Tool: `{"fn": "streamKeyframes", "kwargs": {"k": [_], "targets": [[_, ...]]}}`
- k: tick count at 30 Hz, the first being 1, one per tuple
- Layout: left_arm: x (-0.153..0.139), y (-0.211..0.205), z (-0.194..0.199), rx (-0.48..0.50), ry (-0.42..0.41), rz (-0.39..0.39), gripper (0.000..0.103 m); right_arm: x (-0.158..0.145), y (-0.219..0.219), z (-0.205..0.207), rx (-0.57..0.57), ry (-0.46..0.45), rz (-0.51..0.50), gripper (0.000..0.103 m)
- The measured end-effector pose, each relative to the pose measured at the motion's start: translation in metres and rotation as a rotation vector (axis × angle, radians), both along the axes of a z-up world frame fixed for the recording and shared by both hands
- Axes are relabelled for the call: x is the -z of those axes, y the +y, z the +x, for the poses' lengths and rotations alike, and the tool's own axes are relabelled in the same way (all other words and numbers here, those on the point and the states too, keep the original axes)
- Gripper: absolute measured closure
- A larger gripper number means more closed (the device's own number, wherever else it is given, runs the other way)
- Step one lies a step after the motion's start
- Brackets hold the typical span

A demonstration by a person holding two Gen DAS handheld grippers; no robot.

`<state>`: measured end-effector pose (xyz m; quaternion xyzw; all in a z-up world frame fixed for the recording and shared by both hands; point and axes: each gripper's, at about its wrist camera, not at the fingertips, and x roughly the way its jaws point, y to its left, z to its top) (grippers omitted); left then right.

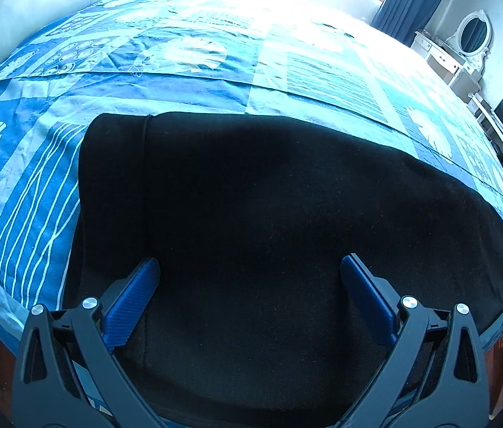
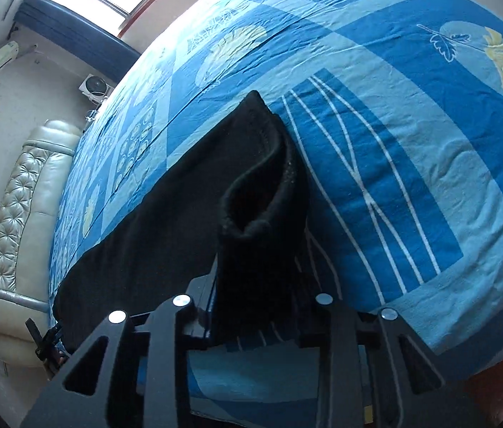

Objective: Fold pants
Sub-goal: 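Lift the pants hem with the right gripper and fold it over the pants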

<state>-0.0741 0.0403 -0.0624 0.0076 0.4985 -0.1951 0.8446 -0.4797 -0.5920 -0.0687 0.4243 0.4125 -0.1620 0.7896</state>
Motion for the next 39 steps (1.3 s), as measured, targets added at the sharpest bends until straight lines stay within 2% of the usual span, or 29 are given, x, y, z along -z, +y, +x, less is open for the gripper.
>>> {"fn": "streamKeyframes", "kwargs": {"k": [4, 8, 14, 19, 23, 29, 35, 39], "targets": [[-0.001, 0.002, 0.002, -0.009, 0.016, -0.011, 0.002, -0.023, 0.008, -0.002, 0.038, -0.051, -0.054, 0.082], [-0.001, -0.001, 0.002, 0.002, 0.020, 0.014, 0.002, -0.069, 0.033, 0.005, 0.030, -0.146, -0.132, 0.082], [-0.005, 0.000, -0.004, 0.012, -0.002, 0.035, 0.002, -0.145, 0.105, 0.043, -0.095, -0.253, -0.285, 0.082], [-0.010, -0.001, -0.018, 0.031, -0.050, 0.076, 0.002, -0.176, 0.177, 0.090, -0.235, -0.295, -0.382, 0.082], [-0.016, 0.005, -0.029, 0.036, -0.057, 0.077, 0.002, -0.170, 0.233, 0.135, -0.351, -0.290, -0.443, 0.082], [-0.027, 0.020, -0.045, 0.045, -0.058, 0.044, 0.002, -0.127, 0.306, 0.191, -0.472, -0.224, -0.471, 0.083], [-0.034, 0.028, -0.055, 0.052, -0.061, 0.039, 0.002, -0.074, 0.367, 0.224, -0.569, -0.135, -0.500, 0.083], [-0.034, 0.030, -0.058, 0.060, -0.060, 0.031, 0.002, -0.049, 0.392, 0.234, -0.611, -0.078, -0.531, 0.083]]}}
